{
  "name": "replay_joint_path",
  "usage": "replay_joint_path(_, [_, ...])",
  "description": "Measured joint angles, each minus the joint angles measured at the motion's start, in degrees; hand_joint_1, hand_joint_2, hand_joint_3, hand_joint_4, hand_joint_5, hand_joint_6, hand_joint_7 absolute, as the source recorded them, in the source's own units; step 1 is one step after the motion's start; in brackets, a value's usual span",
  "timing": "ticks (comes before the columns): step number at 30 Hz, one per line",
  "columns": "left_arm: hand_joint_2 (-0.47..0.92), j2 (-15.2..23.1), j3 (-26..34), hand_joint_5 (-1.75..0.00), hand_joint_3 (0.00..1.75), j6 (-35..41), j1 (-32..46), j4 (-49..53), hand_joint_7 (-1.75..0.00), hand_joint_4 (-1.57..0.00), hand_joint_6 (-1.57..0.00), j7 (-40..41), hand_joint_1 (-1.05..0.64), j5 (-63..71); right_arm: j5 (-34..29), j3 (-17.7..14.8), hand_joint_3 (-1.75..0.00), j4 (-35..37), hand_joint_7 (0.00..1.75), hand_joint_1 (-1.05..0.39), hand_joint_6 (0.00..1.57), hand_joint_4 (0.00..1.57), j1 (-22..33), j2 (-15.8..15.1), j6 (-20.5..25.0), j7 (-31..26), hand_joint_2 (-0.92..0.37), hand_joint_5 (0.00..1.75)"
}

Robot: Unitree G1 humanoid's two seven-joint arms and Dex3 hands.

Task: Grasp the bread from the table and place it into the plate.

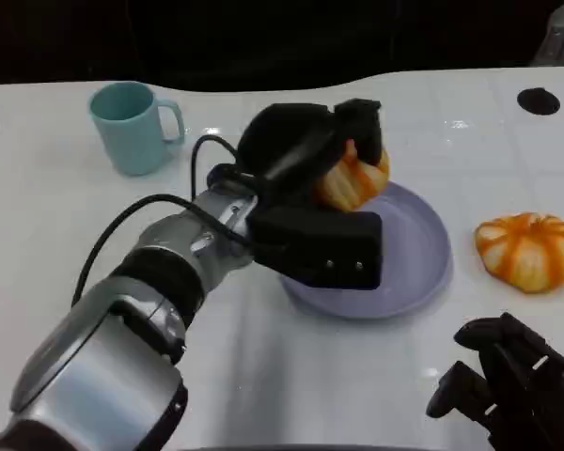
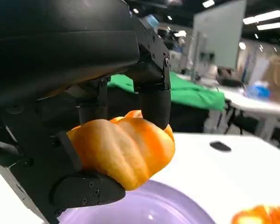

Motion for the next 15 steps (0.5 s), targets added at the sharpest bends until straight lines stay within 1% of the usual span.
replay_joint_path(4, [0.53,-0.74,-0.92,-1.75,0.95,0.44,-0.40,0.60,-1.73,-0.93,-0.72,-2.58,-0.15,0.48,-0.16,0.21,-0.22,0.00,1.01,-0.54,0.67,0.63,0.02,0.15,0.00,-0.01,-0.92,1.50])
replay_joint_path(7, [0.54,-1.27,-1.67,-1.75,0.92,1.87,-0.51,1.32,-1.74,-0.91,-0.72,-3.47,-0.15,1.53,-0.18,0.28,-0.22,-0.01,1.01,-0.54,0.67,0.63,0.21,0.23,0.00,-0.04,-0.92,1.50])
replay_joint_path(8, [0.58,-1.52,-1.86,-1.75,0.78,2.31,-0.51,1.51,-1.75,-0.89,-0.68,-3.73,-0.16,1.71,-0.25,0.35,-0.21,-0.02,1.01,-0.54,0.67,0.63,0.26,0.25,0.00,-0.07,-0.92,1.50])
replay_joint_path(9, [0.60,-1.77,-2.02,-1.75,0.73,2.82,-0.53,1.58,-1.75,-0.89,-0.67,-4.13,-0.16,1.76,-0.28,0.42,-0.21,-0.04,1.00,-0.54,0.67,0.62,0.31,0.29,0.00,-0.08,-0.92,1.50])
replay_joint_path(11, [0.64,-2.15,-2.19,-1.75,0.68,3.45,-0.55,1.63,-1.75,-0.88,-0.65,-5.16,-0.16,1.79,-0.26,0.56,-0.21,-0.23,1.00,-0.54,0.68,0.62,0.47,0.38,0.00,-0.07,-0.92,1.50])
replay_joint_path(15, [0.67,-3.19,-3.02,-1.75,0.66,4.35,-0.59,1.77,-1.75,-0.89,-0.65,-6.50,-0.15,2.31,-0.25,0.88,-0.21,-0.65,1.00,-0.54,0.68,0.63,0.97,0.55,0.00,-0.09,-0.92,1.50])
